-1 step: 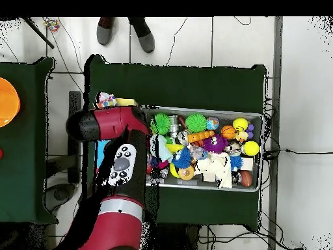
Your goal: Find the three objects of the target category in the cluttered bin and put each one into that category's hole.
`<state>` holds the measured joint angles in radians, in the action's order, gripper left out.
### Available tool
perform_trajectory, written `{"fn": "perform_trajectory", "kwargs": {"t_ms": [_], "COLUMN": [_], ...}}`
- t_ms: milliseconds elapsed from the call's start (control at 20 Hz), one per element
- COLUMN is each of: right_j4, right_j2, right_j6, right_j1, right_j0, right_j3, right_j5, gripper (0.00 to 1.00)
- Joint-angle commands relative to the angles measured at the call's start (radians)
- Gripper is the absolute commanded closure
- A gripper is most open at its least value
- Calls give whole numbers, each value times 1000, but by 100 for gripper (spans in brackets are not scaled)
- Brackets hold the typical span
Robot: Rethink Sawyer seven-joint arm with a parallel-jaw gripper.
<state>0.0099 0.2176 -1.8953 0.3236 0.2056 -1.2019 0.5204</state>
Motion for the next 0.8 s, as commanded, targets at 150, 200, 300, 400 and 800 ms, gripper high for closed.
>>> {"fn": "perform_trajectory", "kwargs": {"t_ms": [150,200,300,400,800], "right_j4": [-50,-53,-59,-55,-50], "right_j2": [-128,-122,-113,-126,-176], "right_j6": [-9,-17,-33,-38,-46], "right_j1": [-82,-75,-61,-53,-54], "right_j0": [-95,-96,-102,-122,-170], "right_j3": [-177,-187,-208,-222,-246], "right_j5": [0,-5,-24,-48,-79], "gripper": [100,100,100,100,0]}}
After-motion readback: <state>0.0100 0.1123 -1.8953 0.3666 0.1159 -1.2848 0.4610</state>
